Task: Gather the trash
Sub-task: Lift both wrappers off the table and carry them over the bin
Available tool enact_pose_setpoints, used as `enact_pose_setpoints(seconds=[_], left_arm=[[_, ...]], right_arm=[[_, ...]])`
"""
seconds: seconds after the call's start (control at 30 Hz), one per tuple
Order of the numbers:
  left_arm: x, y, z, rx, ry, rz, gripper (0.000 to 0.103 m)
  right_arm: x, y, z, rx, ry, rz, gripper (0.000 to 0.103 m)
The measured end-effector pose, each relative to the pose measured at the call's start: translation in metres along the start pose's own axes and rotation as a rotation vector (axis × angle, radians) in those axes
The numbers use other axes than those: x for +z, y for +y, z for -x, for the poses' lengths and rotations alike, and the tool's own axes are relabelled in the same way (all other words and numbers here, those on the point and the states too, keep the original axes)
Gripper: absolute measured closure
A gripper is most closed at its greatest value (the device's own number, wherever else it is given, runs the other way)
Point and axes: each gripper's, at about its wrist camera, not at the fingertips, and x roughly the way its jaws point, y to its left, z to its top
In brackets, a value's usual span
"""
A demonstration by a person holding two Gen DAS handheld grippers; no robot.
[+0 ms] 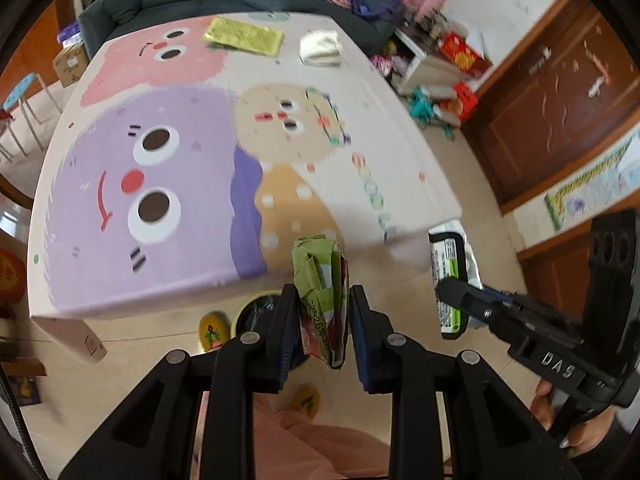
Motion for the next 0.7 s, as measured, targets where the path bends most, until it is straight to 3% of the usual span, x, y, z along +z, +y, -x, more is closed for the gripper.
enact_pose_setpoints(seconds=[0.4, 0.57, 0.7], left_arm=[[-0.051, 0.000, -0.080, -0.001, 0.162, -0.067, 0.079], [-0.074, 0.018, -0.144, -0.019, 0.241, -0.035, 0.078], [-0.091, 0.034, -0.195, -0.006, 0.246, -0.028, 0.076]], right_arm=[[-0.053, -0.035, -0.060, -0.006, 0.118, -0.126, 0.090], [-0.076, -0.067, -0.122, -0.033, 0.167, -0.204, 0.090], [-0.096, -0.095, -0.178, -0.063, 0.200, -0.256, 0.090]])
